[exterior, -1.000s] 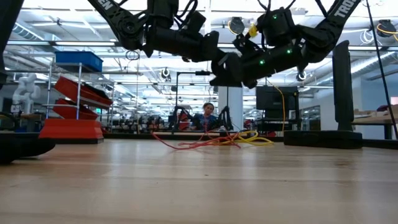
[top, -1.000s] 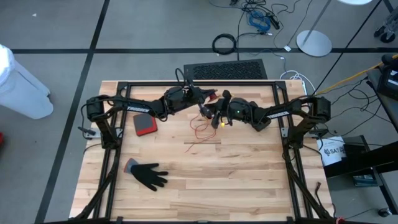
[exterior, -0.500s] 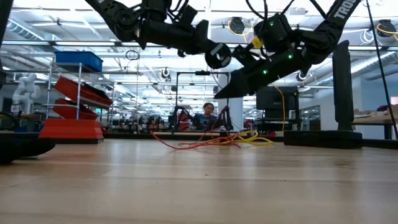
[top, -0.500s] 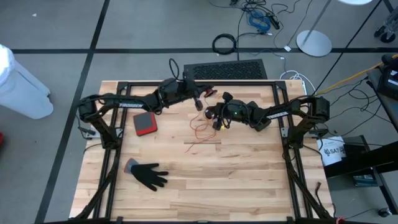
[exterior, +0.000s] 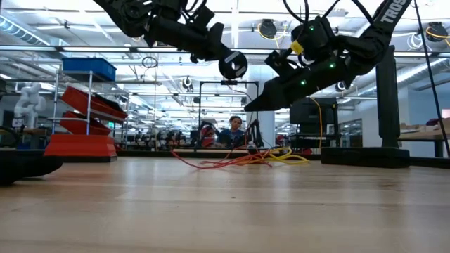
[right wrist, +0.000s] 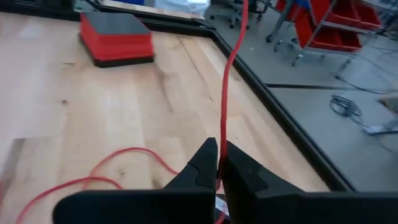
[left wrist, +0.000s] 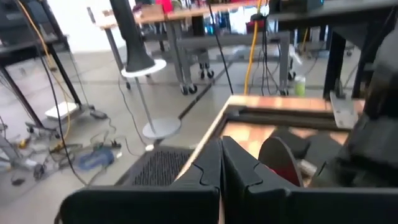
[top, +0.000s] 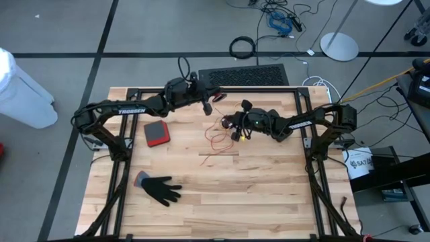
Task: Coil cords
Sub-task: Coil the red wire into the spool
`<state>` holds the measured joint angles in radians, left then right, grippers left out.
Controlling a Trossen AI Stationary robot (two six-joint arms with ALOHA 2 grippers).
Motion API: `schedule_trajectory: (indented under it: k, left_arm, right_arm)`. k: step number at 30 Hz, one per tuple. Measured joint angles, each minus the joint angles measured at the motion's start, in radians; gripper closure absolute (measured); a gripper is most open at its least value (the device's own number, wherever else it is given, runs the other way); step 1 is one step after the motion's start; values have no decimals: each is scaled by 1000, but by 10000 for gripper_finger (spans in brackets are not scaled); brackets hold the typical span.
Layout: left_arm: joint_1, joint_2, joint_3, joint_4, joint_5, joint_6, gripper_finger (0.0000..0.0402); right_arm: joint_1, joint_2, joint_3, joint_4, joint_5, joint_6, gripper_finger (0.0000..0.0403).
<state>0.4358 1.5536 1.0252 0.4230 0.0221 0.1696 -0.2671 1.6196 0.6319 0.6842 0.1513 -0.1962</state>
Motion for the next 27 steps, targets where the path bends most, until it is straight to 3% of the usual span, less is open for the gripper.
schedule_trajectory:
  k: [27]
  left_arm:
    - [46,2,-1,-75,40,20,402]
  right_arm:
    - [1,-2,2,-84,-56,0,390]
